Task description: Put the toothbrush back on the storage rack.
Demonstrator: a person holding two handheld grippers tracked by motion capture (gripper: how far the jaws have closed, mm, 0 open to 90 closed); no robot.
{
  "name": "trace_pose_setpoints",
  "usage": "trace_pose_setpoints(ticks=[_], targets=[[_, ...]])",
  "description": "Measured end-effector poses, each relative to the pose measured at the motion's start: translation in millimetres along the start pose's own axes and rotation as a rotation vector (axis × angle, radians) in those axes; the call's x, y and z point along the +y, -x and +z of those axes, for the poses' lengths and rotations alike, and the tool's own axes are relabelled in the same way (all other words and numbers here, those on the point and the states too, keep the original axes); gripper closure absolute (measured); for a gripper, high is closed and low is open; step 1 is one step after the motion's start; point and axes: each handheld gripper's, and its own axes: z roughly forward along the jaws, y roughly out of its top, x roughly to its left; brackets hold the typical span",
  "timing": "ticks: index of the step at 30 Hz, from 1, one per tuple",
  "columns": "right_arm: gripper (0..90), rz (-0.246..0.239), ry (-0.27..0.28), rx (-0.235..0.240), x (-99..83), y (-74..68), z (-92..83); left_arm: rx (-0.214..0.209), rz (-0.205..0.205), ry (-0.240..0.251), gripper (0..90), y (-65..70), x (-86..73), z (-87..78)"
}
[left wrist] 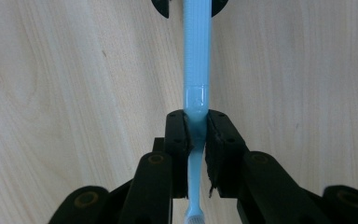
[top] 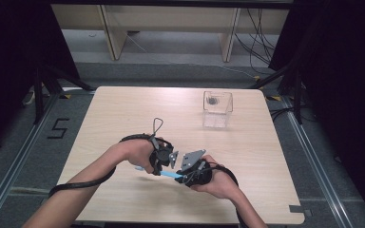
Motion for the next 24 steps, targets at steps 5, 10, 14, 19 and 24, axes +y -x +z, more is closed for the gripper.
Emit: trace_pose_setpoints(ticks=[5,10,14,19,24], targets=[[75.3,-0.039,-0.001,0.013,0.8,1.6,2.0,-0.002,-0.020,0.015,78.5,2.0,0.5,1.1],[78.0,0.117,-0.097,-0.009,0.9,-10.0,-3.6,0.011,0.040,0.009,78.5,-1.7,2.5,0.3],[78.3,0.188,-0.144,-0.013,1.6,-15.0,-6.5,0.013,0.054,0.014,78.5,-2.6,3.1,0.4],[78.4,-0.057,-0.009,-0.008,1.5,1.3,2.7,0.013,0.067,0.014,78.4,-3.3,3.7,0.6],[78.5,-0.093,0.014,-0.023,2.0,3.1,2.8,0.020,0.066,0.016,78.4,-3.2,3.7,-0.3]])
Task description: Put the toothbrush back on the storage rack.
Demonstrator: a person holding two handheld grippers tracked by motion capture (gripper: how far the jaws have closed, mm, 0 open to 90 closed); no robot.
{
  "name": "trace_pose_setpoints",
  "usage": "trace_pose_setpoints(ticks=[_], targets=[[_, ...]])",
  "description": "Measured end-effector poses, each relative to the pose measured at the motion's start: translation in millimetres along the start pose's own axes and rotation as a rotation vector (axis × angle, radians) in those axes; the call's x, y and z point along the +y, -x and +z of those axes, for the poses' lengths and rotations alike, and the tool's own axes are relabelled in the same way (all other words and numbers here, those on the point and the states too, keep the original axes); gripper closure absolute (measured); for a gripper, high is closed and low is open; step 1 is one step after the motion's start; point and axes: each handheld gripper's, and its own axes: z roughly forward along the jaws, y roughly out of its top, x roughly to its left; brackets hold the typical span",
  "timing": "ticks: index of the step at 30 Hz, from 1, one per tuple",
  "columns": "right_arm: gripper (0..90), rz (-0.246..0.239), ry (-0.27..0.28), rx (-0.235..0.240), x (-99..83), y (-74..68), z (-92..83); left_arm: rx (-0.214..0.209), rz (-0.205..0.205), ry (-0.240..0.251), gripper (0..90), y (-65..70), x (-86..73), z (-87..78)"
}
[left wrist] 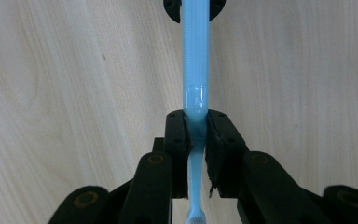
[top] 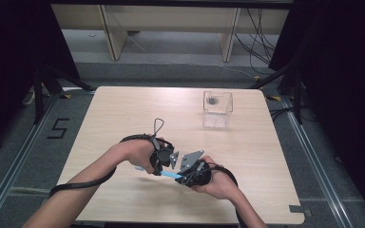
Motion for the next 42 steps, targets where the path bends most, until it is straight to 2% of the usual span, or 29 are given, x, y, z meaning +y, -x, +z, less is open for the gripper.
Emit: trace_pose_setpoints(ticks=[1,2,5,9,10,11,12,13,14,15,16,18,20,23,25,26,27,29,30,31,33,34,36,37,38,39,40,41,42], targets=[[78.5,0.000,0.001,-0.001,0.0,0.1,-0.1,-0.001,-0.014,0.000,78.4,0.9,-0.4,-0.4],[78.5,0.042,-0.021,0.009,-0.1,-2.1,-1.3,0.002,-0.018,0.000,78.3,1.1,-0.5,-0.6],[78.6,0.030,-0.010,0.000,-0.5,-0.4,-1.4,0.017,-0.036,0.002,77.6,2.0,-1.1,-1.5],[78.6,0.036,-0.006,-0.010,-1.5,0.4,-2.6,0.053,-0.055,0.028,69.0,4.7,-1.7,-4.9],[78.6,0.034,-0.005,-0.019,-2.1,1.0,-2.5,0.066,-0.087,0.074,65.4,7.3,-2.1,-4.8],[78.6,0.009,-0.001,-0.014,-2.3,3.1,-1.9,0.102,-0.077,0.074,62.0,7.6,-3.0,-9.6],[78.6,-0.022,0.009,-0.026,-2.9,5.9,-1.5,0.121,-0.082,0.098,58.3,8.8,-4.2,-12.0],[78.7,0.030,-0.004,-0.031,-4.5,2.6,-2.5,0.141,-0.115,0.152,55.8,11.4,-5.8,-12.8],[78.7,-0.028,0.013,-0.040,-5.0,7.4,-2.3,0.163,-0.122,0.181,52.9,12.6,-7.9,-15.3],[78.6,-0.009,0.015,-0.044,-6.3,7.2,-3.2,0.194,-0.112,0.204,50.9,12.9,-10.7,-18.1],[78.6,0.071,0.002,-0.044,-8.4,2.8,-4.7,0.212,-0.118,0.224,48.7,14.2,-13.8,-21.2],[78.6,0.094,0.013,-0.062,-11.7,3.9,-6.8,0.246,-0.141,0.280,45.0,17.4,-19.8,-24.9],[78.7,0.126,0.019,-0.081,-14.9,4.6,-9.4,0.273,-0.175,0.361,43.0,22.7,-26.6,-27.5],[78.6,0.133,0.047,-0.126,-19.6,8.2,-13.5,0.307,-0.253,0.505,39.7,34.1,-35.8,-27.8],[78.6,0.160,0.070,-0.150,-23.3,8.9,-15.1,0.313,-0.282,0.552,39.8,39.5,-41.7,-28.8],[78.6,0.179,0.079,-0.160,-24.4,7.9,-15.8,0.314,-0.323,0.603,40.1,43.9,-45.4,-27.7],[78.6,0.195,0.086,-0.177,-26.1,8.7,-18.0,0.314,-0.341,0.627,41.1,46.1,-47.8,-26.9],[78.6,0.189,0.106,-0.197,-28.3,11.7,-19.3,0.305,-0.405,0.698,41.4,52.1,-54.4,-20.6],[78.6,0.202,0.121,-0.207,-29.7,12.0,-19.9,0.304,-0.421,0.716,41.3,53.3,-56.7,-17.1],[78.6,0.222,0.127,-0.218,-30.5,12.4,-20.8,0.297,-0.456,0.739,41.1,54.7,-60.5,-10.4],[78.6,0.230,0.141,-0.241,-31.8,14.8,-22.5,0.279,-0.506,0.759,39.9,54.8,-66.5,2.9],[78.6,0.254,0.161,-0.260,-32.1,14.8,-23.2,0.275,-0.530,0.772,38.6,54.9,-67.9,8.5],[78.6,0.255,0.182,-0.285,-31.8,16.7,-25.1,0.272,-0.590,0.806,35.1,53.6,-72.1,21.0],[78.6,0.250,0.196,-0.298,-31.7,17.7,-25.2,0.264,-0.625,0.833,33.8,51.7,-74.4,25.9],[78.6,0.268,0.201,-0.305,-31.1,16.6,-26.0,0.259,-0.688,0.869,32.0,49.7,-75.5,31.0],[78.6,0.273,0.213,-0.318,-30.3,16.9,-27.3,0.264,-0.725,0.884,30.1,47.2,-76.6,33.6],[78.6,0.276,0.228,-0.342,-30.0,17.0,-28.0,0.263,-0.751,0.900,28.6,45.1,-77.2,35.4],[78.6,0.271,0.233,-0.348,-29.5,17.0,-28.4,0.257,-0.789,0.929,27.6,41.4,-78.1,37.4],[78.6,0.283,0.245,-0.346,-28.7,16.1,-27.9,0.251,-0.809,0.944,26.6,39.4,-78.7,37.8]])
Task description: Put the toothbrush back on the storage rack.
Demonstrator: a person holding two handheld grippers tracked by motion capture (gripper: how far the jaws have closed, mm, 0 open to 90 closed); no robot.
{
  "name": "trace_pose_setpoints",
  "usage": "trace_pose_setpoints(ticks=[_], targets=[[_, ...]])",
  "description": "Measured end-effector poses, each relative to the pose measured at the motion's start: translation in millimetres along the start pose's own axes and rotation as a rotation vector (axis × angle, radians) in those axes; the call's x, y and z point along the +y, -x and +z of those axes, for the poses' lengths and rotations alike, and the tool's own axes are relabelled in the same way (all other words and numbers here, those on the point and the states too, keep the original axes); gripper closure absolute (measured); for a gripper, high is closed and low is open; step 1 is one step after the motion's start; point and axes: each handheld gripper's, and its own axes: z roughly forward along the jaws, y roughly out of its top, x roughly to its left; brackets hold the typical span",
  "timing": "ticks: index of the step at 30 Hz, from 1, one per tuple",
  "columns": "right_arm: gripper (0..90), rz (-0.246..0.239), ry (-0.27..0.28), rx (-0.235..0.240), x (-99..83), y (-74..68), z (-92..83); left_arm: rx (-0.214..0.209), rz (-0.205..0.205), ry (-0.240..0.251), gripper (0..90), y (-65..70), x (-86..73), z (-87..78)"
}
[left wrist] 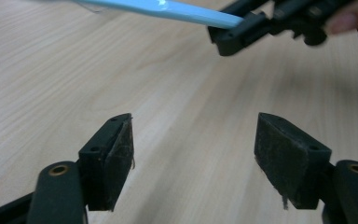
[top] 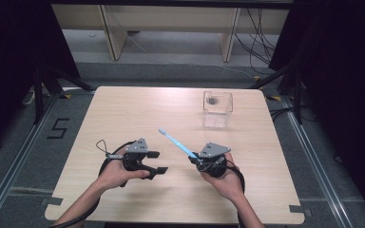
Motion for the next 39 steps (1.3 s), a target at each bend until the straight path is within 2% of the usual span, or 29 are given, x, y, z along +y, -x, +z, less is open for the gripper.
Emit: trace_pose_setpoints(ticks=[1,2,5,7,9,10,12,14,16,17,20,21,22,23,28,29,33,35,36,37,39], targets=[[78.6,0.001,0.008,-0.006,0.1,-0.4,0.0,0.008,-0.035,0.023,26.4,-2.4,1.4,1.5],[78.6,-0.004,0.032,-0.023,-0.1,-0.8,0.7,0.012,-0.055,0.046,26.1,-4.4,2.4,2.9],[78.6,0.000,0.046,-0.031,-0.9,-2.6,1.1,0.012,-0.112,0.093,26.2,-8.0,6.7,6.0],[78.6,0.011,0.050,-0.024,-1.2,-5.0,2.3,0.002,-0.128,0.114,26.4,-9.3,9.2,8.0],[78.6,0.004,0.061,-0.018,-1.5,-5.8,3.7,0.015,-0.140,0.131,27.4,-9.0,12.8,10.1],[78.6,-0.005,0.063,-0.013,-1.4,-6.4,3.8,0.015,-0.143,0.138,28.2,-8.8,13.8,11.0],[78.6,0.010,0.064,-0.001,-1.7,-9.8,5.6,0.010,-0.153,0.158,29.6,-7.6,16.6,13.7],[78.6,-0.001,0.082,-0.007,-1.7,-11.0,6.9,0.005,-0.160,0.171,31.6,-6.8,18.8,16.0],[78.6,0.016,0.072,0.006,-1.0,-13.3,6.5,-0.004,-0.170,0.180,33.1,-6.0,20.5,18.0],[78.6,0.017,0.074,0.004,-0.7,-13.8,6.6,-0.017,-0.186,0.191,33.8,-5.1,21.8,19.4],[78.6,0.020,0.086,-0.001,0.4,-15.2,7.2,-0.020,-0.196,0.210,35.2,-3.7,25.5,21.1],[78.6,0.001,0.102,-0.020,0.7,-14.6,7.7,-0.022,-0.200,0.213,36.0,-3.5,26.9,21.3],[78.6,0.007,0.094,-0.020,1.3,-14.8,6.9,-0.023,-0.203,0.220,36.6,-3.2,28.1,21.6],[78.6,-0.011,0.094,-0.019,2.1,-13.8,6.8,-0.026,-0.205,0.225,37.2,-2.7,29.7,21.6],[78.6,0.005,0.118,-0.044,4.1,-13.7,5.1,-0.023,-0.205,0.252,44.8,-0.1,36.3,23.2],[78.6,0.023,0.109,-0.037,4.1,-14.7,4.3,-0.020,-0.204,0.257,46.8,0.7,37.3,23.3],[78.5,0.041,0.119,-0.062,3.2,-16.3,4.8,-0.033,-0.209,0.279,51.5,3.9,40.2,26.3],[78.5,0.011,0.142,-0.087,3.5,-15.4,6.8,-0.037,-0.216,0.290,53.5,4.8,41.6,27.1],[78.5,0.036,0.130,-0.075,3.8,-17.1,7.1,-0.039,-0.218,0.292,54.3,4.6,42.4,26.9],[78.4,0.025,0.139,-0.085,4.2,-16.2,7.6,-0.038,-0.220,0.298,55.6,4.4,43.3,26.6],[78.5,0.035,0.130,-0.081,5.3,-16.3,6.9,-0.045,-0.232,0.313,58.2,4.3,44.5,26.1]])
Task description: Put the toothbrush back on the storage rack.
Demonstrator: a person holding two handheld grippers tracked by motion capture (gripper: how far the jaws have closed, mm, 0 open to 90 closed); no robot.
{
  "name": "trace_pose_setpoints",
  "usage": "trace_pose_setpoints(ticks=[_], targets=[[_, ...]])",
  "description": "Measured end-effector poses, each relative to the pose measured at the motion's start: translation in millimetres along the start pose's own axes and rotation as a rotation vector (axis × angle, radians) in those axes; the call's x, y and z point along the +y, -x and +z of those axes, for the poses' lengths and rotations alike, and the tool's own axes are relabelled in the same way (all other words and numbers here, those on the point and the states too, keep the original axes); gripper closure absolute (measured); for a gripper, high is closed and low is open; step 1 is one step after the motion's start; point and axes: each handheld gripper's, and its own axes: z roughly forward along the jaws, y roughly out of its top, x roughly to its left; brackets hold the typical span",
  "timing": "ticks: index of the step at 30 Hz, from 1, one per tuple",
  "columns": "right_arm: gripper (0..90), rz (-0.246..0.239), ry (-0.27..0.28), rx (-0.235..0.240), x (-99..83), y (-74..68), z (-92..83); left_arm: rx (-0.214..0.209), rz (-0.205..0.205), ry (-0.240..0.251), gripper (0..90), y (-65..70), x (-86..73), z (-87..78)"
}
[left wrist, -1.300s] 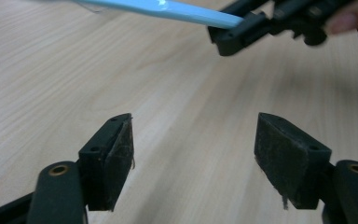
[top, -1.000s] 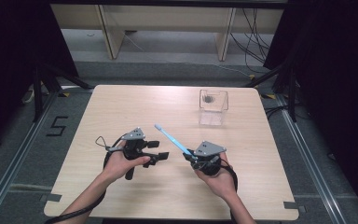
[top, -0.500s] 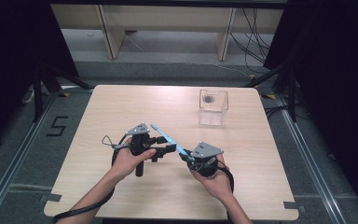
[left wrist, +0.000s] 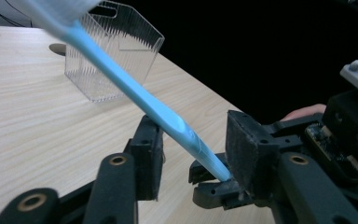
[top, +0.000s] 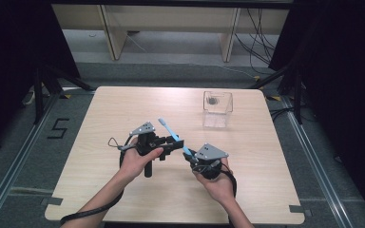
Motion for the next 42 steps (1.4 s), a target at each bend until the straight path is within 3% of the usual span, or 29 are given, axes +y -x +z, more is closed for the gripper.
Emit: trace_pose_setpoints(ticks=[8,12,13,14,16,19,23,24,30,33,42], targets=[[78.3,0.019,-0.014,0.008,-1.1,-4.9,4.8,-0.046,-0.026,0.014,73.7,3.7,0.8,0.9],[77.9,-0.002,-0.005,-0.006,0.2,-5.1,5.8,-0.068,-0.005,0.018,80.6,7.1,2.7,0.5],[77.7,0.021,-0.010,-0.001,0.9,-6.8,5.5,-0.070,0.006,0.019,81.5,8.7,3.6,0.7],[77.1,0.004,0.000,-0.006,2.0,-5.0,5.6,-0.073,0.018,0.015,82.0,9.9,4.5,0.9],[74.5,0.017,-0.001,-0.002,4.1,-4.5,4.3,-0.085,0.027,0.015,82.4,12.3,5.8,1.9],[68.0,0.034,0.001,-0.010,5.5,-4.4,2.3,-0.077,0.053,0.007,82.7,15.3,7.7,2.6],[55.4,0.012,-0.001,-0.035,4.7,-1.7,-0.3,-0.055,0.067,-0.008,82.9,16.8,10.2,3.8],[53.1,0.038,-0.006,-0.033,4.0,-2.8,-1.2,-0.052,0.072,-0.012,82.9,16.9,10.4,3.4],[45.7,0.038,-0.005,-0.045,3.7,3.5,-12.8,-0.026,0.097,-0.026,82.9,12.8,7.1,-0.2],[46.1,0.044,0.014,-0.043,5.1,6.4,-21.7,0.002,0.147,-0.014,83.0,10.9,6.2,-3.1],[57.3,0.061,0.100,-0.027,24.9,7.4,-39.4,0.035,0.196,-0.019,83.1,8.8,3.8,-4.7]])
